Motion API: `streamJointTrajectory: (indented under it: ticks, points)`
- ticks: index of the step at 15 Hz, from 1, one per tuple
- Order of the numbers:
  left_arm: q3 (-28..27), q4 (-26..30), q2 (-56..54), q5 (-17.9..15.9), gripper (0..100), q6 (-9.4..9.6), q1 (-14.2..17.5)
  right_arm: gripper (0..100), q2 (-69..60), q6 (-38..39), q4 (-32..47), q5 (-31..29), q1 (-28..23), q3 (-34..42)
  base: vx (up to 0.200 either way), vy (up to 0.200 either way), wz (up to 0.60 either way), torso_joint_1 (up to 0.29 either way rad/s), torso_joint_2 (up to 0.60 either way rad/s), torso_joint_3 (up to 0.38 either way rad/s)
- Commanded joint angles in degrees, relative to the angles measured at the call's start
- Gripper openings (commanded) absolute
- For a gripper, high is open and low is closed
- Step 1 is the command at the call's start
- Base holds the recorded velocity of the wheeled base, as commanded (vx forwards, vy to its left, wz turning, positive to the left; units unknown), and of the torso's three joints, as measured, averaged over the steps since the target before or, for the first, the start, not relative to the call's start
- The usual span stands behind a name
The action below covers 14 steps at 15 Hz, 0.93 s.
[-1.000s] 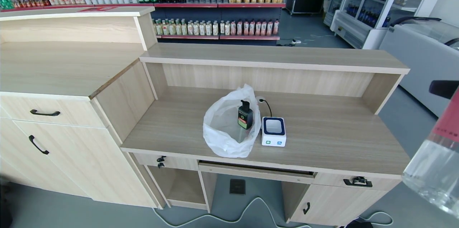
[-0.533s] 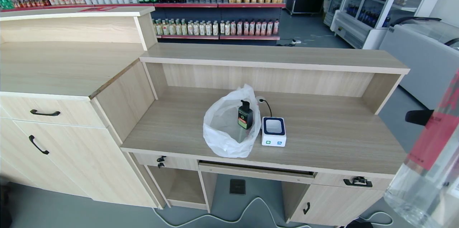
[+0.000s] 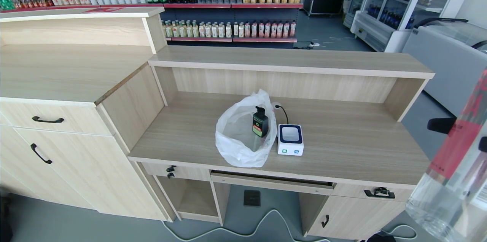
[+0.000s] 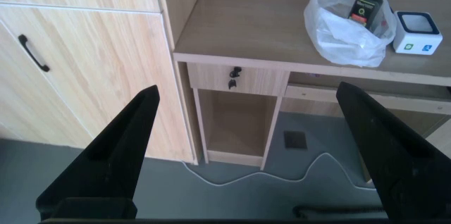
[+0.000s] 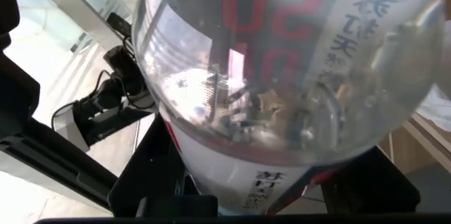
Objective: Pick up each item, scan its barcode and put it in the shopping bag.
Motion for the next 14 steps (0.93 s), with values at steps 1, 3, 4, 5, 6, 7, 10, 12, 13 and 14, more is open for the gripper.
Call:
streamJointTrajectory:
  ticks: [1, 3, 4, 5, 6, 7, 10, 12, 13, 14]
  points:
    - [0.0, 0.0, 0.0, 0.0, 100, 0.00, 0.0, 0, -0.4, 0.5, 0.0, -0.2, 0.1, 0.2, 0.000, 0.000, 0.00, 0.000, 0.00, 0.000]
    - [0.0, 0.0, 0.0, 0.0, 100, 0.00, 0.0, 0, -0.4, 0.6, 0.0, -0.5, 0.1, 0.1, 0.000, 0.000, 0.00, 0.000, 0.00, 0.000]
    - [0.0, 0.0, 0.0, 0.0, 100, 0.00, 0.0, 0, -0.3, 0.6, 0.0, -0.5, 0.1, 0.1, 0.000, 0.000, 0.00, 0.000, 0.00, 0.000]
    - [0.0, 0.0, 0.0, 0.0, 100, 0.00, 0.0, 0, -0.1, 0.6, 0.0, -0.5, 0.1, 0.1, 0.000, 0.000, 0.00, 0.000, 0.00, 0.000]
    - [0.0, 0.0, 0.0, 0.0, 100, 0.00, 0.0, 0, -0.1, 0.6, 0.0, -0.4, 0.1, 0.2, 0.000, 0.000, 0.00, 0.000, 0.00, 0.000]
    - [0.0, 0.0, 0.0, 0.0, 100, 0.00, 0.0, 0, 0.0, 0.6, 0.0, -0.4, 0.1, 0.2, 0.000, 0.000, 0.00, 0.000, 0.00, 0.000]
    - [0.0, 0.0, 0.0, 0.0, 100, 0.00, 0.0, 0, -0.2, 0.5, 0.1, -0.6, 0.0, 0.5, 0.000, 0.000, 0.00, 0.000, 0.00, 0.000]
    - [0.0, 0.0, 0.0, 0.0, 100, 0.00, 0.0, 0, 0.0, 0.5, 1.0, -2.0, -0.1, 0.3, 0.000, 0.000, 0.00, 0.000, 0.00, 0.000]
    - [0.0, 0.0, 0.0, 0.0, 100, 0.00, 0.0, 0, -0.1, 0.4, 1.9, -2.1, -0.1, 0.2, 0.000, 0.000, 0.00, 0.000, 0.00, 0.000]
    - [0.0, 0.0, 0.0, 0.0, 100, 0.00, 0.0, 0, -0.2, 0.4, 2.1, -2.1, -0.1, 0.3, 0.000, 0.000, 0.00, 0.000, 0.00, 0.000]
